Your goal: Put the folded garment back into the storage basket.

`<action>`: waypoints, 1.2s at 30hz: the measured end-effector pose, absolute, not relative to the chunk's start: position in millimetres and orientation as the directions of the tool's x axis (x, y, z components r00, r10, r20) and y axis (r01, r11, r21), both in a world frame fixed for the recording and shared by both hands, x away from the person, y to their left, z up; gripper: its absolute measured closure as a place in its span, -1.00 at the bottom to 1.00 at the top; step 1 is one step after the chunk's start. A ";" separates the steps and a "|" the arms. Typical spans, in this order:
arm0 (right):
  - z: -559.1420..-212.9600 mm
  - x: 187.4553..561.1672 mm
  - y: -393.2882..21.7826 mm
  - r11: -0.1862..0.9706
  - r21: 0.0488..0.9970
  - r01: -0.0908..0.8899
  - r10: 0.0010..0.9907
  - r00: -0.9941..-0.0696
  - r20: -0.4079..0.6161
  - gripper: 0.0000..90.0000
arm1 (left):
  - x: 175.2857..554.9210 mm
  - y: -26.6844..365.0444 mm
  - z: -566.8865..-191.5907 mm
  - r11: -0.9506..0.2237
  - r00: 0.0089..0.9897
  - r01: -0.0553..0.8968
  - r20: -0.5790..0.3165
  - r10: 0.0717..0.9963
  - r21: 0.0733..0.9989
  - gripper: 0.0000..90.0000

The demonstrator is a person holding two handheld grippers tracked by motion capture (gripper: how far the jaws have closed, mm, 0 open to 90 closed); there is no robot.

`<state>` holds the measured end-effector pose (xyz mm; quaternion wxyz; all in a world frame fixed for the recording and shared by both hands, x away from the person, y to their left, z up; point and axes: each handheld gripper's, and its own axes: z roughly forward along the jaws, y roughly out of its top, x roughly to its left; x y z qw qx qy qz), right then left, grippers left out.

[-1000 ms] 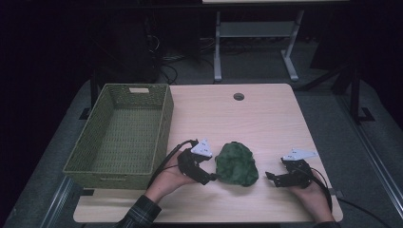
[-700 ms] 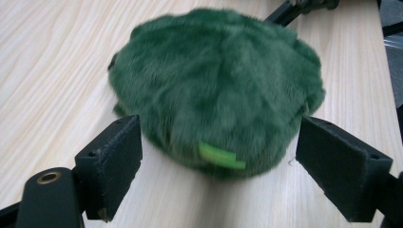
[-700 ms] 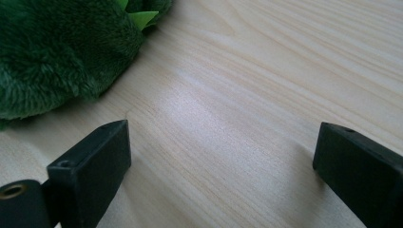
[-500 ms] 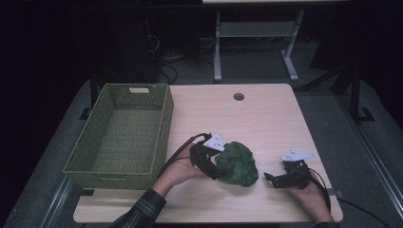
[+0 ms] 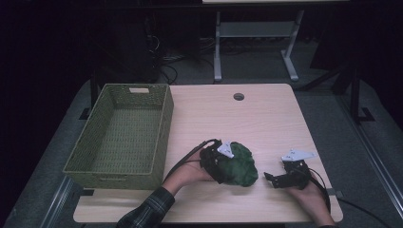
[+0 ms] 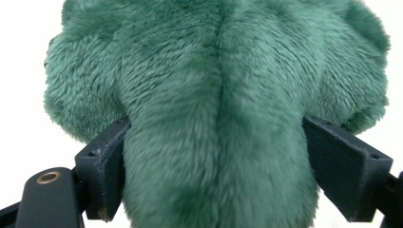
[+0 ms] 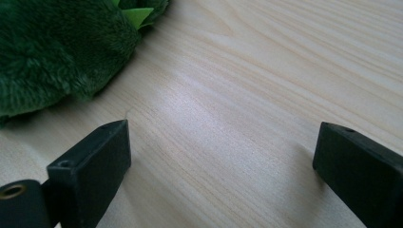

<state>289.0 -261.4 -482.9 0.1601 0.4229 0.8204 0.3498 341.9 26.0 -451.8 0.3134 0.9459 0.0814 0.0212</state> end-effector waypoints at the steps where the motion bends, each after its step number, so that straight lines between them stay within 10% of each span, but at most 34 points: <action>1: -483.0 289.0 -261.5 0.398 0.710 0.581 0.806 -0.592 0.032 -0.89 | 341.8 25.5 -454.0 -0.793 0.986 0.141 -0.010 0.168 0.593 -0.66; 12: -482.9 288.1 -261.1 0.393 0.709 0.585 0.812 -0.583 0.031 -0.89 | 341.9 27.3 -461.4 -0.789 0.985 0.148 -0.016 0.173 0.596 -0.45; 20: -483.0 287.7 -261.0 0.391 0.709 0.587 0.814 -0.580 0.031 -0.89 | 344.5 32.6 -456.3 -0.785 0.982 0.179 -0.055 0.182 0.594 0.36; 36: -482.9 287.5 -261.0 0.391 0.709 0.587 0.815 -0.579 0.031 -0.88 | 346.7 36.1 -451.1 -0.757 0.968 0.248 -0.128 0.215 0.604 0.50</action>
